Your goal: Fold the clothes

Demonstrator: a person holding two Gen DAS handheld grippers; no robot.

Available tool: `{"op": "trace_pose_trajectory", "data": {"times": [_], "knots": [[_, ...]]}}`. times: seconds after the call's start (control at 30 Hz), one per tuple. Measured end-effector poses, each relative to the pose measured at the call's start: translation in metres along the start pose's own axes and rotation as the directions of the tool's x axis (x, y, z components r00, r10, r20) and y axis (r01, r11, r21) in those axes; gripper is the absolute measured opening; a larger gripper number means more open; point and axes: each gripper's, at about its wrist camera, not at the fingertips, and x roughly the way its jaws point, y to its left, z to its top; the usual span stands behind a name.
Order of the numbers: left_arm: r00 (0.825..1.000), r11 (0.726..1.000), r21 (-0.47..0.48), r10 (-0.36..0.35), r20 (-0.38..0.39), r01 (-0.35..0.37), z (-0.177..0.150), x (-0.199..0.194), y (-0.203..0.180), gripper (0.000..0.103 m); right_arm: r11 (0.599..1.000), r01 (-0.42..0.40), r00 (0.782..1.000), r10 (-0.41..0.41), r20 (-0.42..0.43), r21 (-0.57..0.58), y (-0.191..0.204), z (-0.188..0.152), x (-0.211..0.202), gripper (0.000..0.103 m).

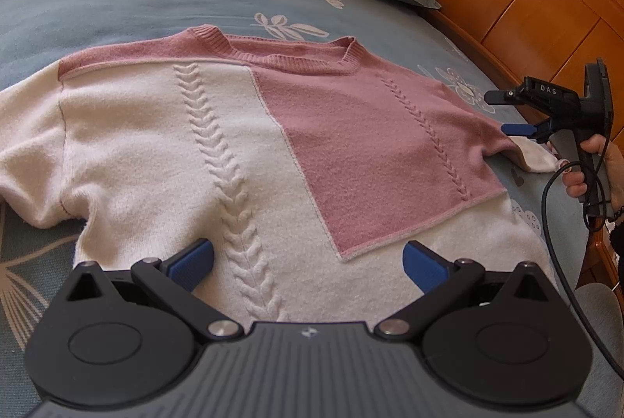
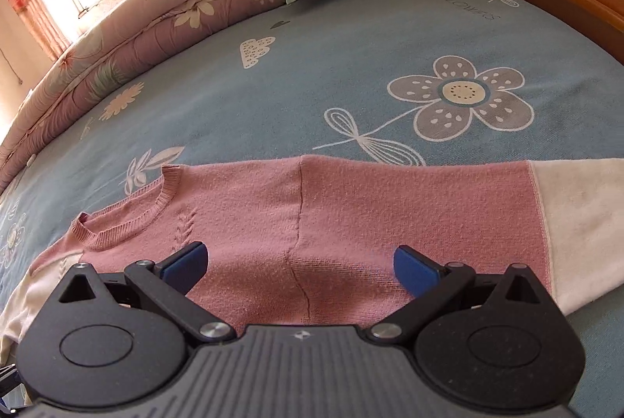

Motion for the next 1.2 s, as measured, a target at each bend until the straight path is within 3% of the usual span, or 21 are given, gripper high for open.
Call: {"op": "trace_pose_trajectory", "data": {"times": [0.17,0.3,0.47,0.67,0.83,0.93,1.0,1.2], "knots": [[1.0,1.0,0.001,-0.002,0.006,0.002,0.001,0.002,0.0,0.102,0.997,-0.07,0.995,0.068,0.069,0.027,-0.016,-0.011,-0.033,0.103],[1.0,1.0,-0.005,-0.006,0.013,0.007,0.0,0.001,0.001,0.102,0.976,-0.175,0.984,0.176,0.003,0.126,-0.042,-0.023,-0.043,0.103],[1.0,1.0,-0.006,-0.008,0.025,0.008,-0.001,0.001,0.002,0.102,0.98,-0.133,0.988,0.142,-0.054,0.147,-0.058,-0.045,-0.021,0.103],[0.999,1.0,-0.002,-0.01,0.034,0.01,-0.001,0.002,0.003,0.102,0.942,-0.185,0.979,0.151,0.138,0.281,-0.087,-0.054,-0.018,0.103],[0.999,1.0,-0.003,-0.017,0.044,0.018,-0.002,0.001,0.004,0.102,0.891,-0.243,0.958,0.158,0.239,0.384,-0.121,-0.05,-0.015,0.103],[0.999,1.0,-0.008,-0.018,0.049,0.018,-0.001,0.001,0.004,0.102,0.896,-0.172,0.953,0.047,0.298,0.409,-0.134,-0.047,-0.018,0.103],[0.999,1.0,-0.007,-0.016,0.052,0.016,-0.002,0.002,0.004,0.102,0.887,-0.156,0.946,0.007,0.325,0.434,-0.144,-0.046,-0.021,0.103],[0.998,1.0,0.003,-0.011,0.063,0.01,-0.003,0.002,0.003,0.102,0.876,-0.205,0.935,0.044,0.351,0.436,-0.159,-0.038,-0.012,0.103]]}}
